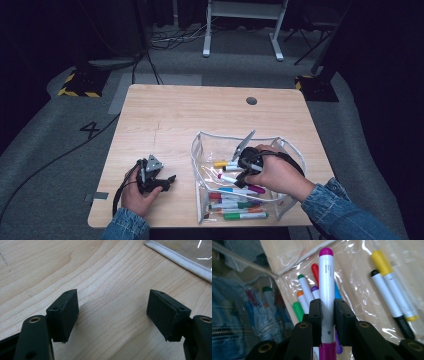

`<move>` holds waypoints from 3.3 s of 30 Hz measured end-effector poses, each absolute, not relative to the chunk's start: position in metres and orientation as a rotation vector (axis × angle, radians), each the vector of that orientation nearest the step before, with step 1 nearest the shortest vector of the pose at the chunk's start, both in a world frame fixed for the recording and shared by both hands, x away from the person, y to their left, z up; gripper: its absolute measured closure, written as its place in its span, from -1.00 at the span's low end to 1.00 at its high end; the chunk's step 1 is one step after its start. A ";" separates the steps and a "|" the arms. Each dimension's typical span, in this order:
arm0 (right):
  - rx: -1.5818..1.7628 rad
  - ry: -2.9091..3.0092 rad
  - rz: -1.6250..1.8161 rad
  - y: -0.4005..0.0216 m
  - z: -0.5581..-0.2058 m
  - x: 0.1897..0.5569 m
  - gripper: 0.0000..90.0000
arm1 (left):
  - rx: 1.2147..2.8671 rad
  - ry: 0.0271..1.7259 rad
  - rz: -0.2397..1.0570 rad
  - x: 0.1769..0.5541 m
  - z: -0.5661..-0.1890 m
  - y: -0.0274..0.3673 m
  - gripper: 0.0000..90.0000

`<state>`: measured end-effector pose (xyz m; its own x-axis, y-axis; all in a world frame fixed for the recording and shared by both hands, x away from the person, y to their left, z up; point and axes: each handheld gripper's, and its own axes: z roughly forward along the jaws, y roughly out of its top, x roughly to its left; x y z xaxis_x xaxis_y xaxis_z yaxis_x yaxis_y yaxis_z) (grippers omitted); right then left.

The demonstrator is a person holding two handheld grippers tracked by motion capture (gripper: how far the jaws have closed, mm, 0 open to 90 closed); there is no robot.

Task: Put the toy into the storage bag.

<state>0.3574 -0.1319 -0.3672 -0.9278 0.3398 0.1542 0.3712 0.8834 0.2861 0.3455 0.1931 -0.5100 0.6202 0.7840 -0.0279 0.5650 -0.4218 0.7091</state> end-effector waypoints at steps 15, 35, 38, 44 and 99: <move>-0.365 -2.951 -0.272 -0.120 -0.393 0.351 0.71 | 2.148 1.050 0.407 0.346 -0.510 0.193 -0.42; -0.406 -3.123 -0.686 -0.139 -0.347 0.358 0.05 | 2.148 1.049 0.407 0.346 -0.510 0.193 -0.42; -0.508 -3.096 -0.788 -0.153 -0.331 0.359 0.04 | 2.148 1.050 0.407 0.346 -0.510 0.193 -0.42; -0.663 -3.069 -0.932 -0.181 -0.308 0.359 0.03 | 2.148 1.050 0.407 0.346 -0.510 0.193 -0.42; -1.547 -2.715 -0.913 -0.338 -0.451 0.398 -0.03 | 2.143 1.056 0.397 0.345 -0.510 0.193 -0.42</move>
<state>0.3976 -0.3375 -0.4509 -0.5433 0.8220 0.1705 0.7580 0.3930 0.5206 0.3454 0.1929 -0.5101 0.6200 0.7839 -0.0336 0.5680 -0.4188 0.7085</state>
